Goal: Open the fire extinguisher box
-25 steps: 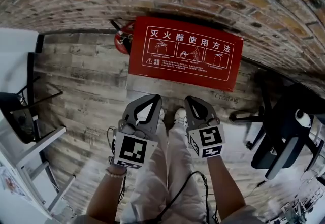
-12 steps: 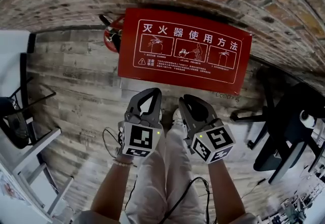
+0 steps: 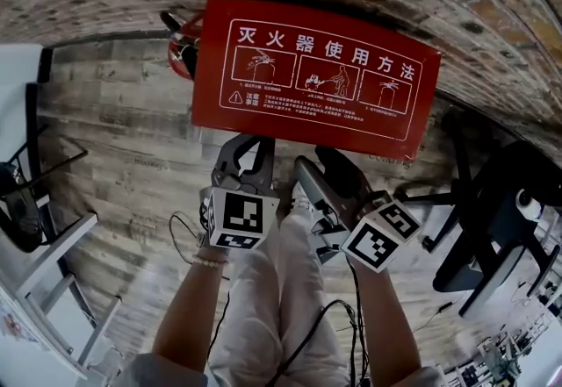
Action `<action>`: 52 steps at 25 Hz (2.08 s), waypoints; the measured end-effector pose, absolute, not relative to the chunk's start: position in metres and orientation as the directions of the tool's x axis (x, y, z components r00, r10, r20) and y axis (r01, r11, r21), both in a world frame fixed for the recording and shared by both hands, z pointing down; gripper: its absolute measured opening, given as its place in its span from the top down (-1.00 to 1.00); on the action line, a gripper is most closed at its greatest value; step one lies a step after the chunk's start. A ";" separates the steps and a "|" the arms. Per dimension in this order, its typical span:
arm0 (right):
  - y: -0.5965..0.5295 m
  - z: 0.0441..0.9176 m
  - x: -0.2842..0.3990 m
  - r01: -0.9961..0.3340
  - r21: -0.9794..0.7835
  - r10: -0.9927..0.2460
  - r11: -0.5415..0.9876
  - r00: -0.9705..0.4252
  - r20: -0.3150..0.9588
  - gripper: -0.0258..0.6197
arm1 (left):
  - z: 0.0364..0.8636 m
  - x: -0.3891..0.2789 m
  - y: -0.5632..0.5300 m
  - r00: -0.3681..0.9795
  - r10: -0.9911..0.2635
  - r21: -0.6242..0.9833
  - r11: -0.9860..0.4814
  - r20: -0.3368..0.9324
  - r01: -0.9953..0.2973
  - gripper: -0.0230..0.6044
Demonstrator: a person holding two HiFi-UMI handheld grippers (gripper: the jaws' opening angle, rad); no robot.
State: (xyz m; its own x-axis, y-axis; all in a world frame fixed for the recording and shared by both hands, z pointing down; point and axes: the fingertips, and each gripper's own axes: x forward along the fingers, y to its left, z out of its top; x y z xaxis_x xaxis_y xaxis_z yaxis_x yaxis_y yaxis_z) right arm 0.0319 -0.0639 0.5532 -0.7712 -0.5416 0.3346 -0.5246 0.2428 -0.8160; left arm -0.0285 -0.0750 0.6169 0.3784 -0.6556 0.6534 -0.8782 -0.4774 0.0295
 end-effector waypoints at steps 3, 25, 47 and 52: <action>-0.070 0.550 0.034 -0.510 -0.831 -0.550 0.223 -0.769 0.325 0.23 | 0.617 -0.029 -0.080 0.367 -0.660 0.026 -0.467 0.656 -0.884 0.93; -0.069 0.529 0.043 -0.487 -0.851 -0.575 0.198 -0.761 0.302 0.57 | 0.621 -0.024 -0.073 0.356 -0.646 0.049 -0.442 0.675 -0.895 0.93; -0.072 0.465 0.044 -0.628 -0.637 -0.580 0.447 -0.745 0.329 0.73 | 0.629 -0.025 -0.038 0.359 -0.629 0.084 -0.423 0.690 -0.902 0.93; -0.083 0.451 0.047 -0.686 -0.556 -0.633 0.469 -0.700 0.330 0.92 | 0.631 -0.027 -0.031 0.357 -0.629 0.090 -0.415 0.691 -0.906 0.93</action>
State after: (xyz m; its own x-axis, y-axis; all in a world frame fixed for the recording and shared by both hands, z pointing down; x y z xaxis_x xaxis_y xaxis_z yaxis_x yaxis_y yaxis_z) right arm 0.0474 -0.0826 0.4509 -0.7002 -0.6332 0.3300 -0.6861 0.4688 -0.5563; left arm -0.0266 -0.0306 0.6310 0.3565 -0.6291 0.6907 -0.9055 -0.4147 0.0898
